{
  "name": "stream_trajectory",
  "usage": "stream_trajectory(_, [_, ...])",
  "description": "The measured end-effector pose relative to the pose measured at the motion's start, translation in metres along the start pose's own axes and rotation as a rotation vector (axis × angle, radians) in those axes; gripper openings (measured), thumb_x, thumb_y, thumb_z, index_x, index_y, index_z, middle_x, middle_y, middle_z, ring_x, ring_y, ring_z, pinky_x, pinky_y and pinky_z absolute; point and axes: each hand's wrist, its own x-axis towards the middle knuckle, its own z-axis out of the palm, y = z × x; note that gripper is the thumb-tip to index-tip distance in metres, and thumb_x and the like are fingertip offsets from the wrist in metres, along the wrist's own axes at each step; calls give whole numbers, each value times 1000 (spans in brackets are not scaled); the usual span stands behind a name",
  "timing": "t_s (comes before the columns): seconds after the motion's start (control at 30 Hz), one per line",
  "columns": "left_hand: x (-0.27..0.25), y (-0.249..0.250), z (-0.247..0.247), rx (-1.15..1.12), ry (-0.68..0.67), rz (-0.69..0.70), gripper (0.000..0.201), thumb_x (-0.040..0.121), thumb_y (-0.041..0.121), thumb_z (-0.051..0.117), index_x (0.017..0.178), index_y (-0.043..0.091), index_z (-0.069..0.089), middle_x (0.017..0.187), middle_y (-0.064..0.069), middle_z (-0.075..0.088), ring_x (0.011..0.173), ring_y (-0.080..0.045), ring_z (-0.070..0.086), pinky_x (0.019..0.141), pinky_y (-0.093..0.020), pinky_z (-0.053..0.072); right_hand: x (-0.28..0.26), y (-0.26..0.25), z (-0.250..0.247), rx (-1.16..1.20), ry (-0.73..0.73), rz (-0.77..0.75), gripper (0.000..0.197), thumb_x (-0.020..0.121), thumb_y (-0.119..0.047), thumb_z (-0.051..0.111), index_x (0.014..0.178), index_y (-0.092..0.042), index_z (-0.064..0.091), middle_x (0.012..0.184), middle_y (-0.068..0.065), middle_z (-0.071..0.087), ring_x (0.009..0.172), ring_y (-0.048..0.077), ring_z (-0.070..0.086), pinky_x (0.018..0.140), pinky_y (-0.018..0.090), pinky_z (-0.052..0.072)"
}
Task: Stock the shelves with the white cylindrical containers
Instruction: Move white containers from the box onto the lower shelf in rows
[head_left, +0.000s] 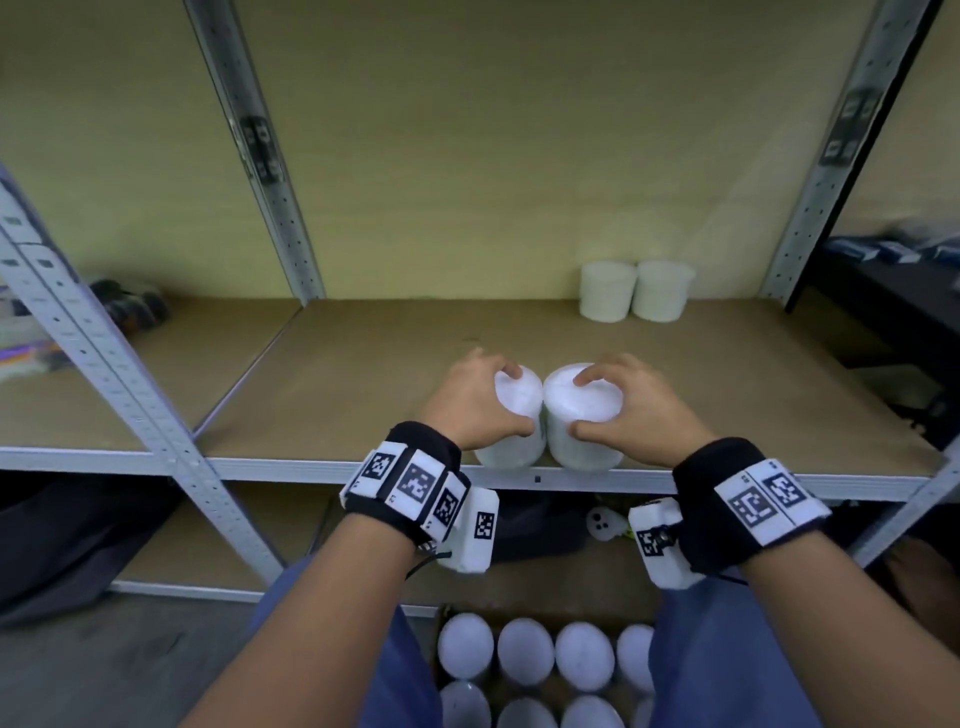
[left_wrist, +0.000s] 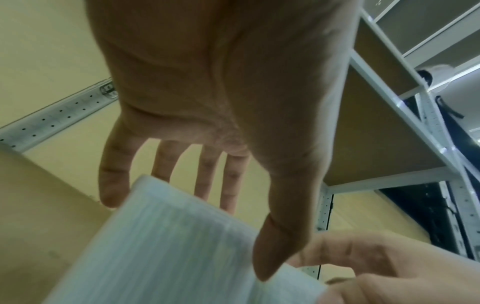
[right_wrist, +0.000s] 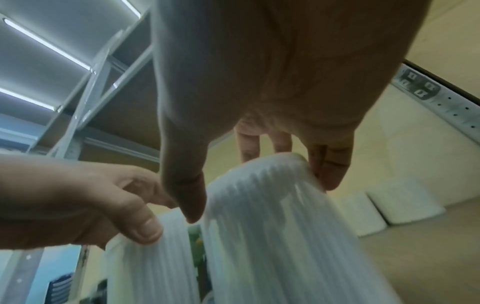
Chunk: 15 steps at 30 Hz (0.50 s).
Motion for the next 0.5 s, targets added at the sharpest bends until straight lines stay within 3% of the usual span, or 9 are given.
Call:
stream_trajectory(0.2, [7, -7, 18, 7, -21, -15, 57, 66, 38, 73, 118, 29, 54, 128, 9, 48, 120, -20, 45, 100, -45, 42, 3, 15, 18, 87, 35, 41, 52, 73, -34, 76, 121, -24, 58, 136, -4, 45, 129, 22, 42, 108, 32, 34])
stream_trajectory(0.37, [-1, -11, 13, 44, -27, 34, 59, 74, 43, 71, 127, 32, 48, 137, 11, 40, 130, -17, 35, 109, -44, 34, -4, 10, 9, -45, -16, 49, 62, 77, -49, 69, 132, -31, 48, 144, -6, 36, 135, 25, 30, 112, 40, 27])
stream_trajectory(0.5, [-15, -11, 6, 41, 37, 83, 40, 81, 39, 66, 118, 29, 56, 125, 10, 48, 122, -13, 40, 107, -40, 35, -16, 5, 0, -130, 69, 17, 45, 82, -48, 62, 124, -32, 55, 136, -8, 42, 129, 19, 29, 107, 37, 25])
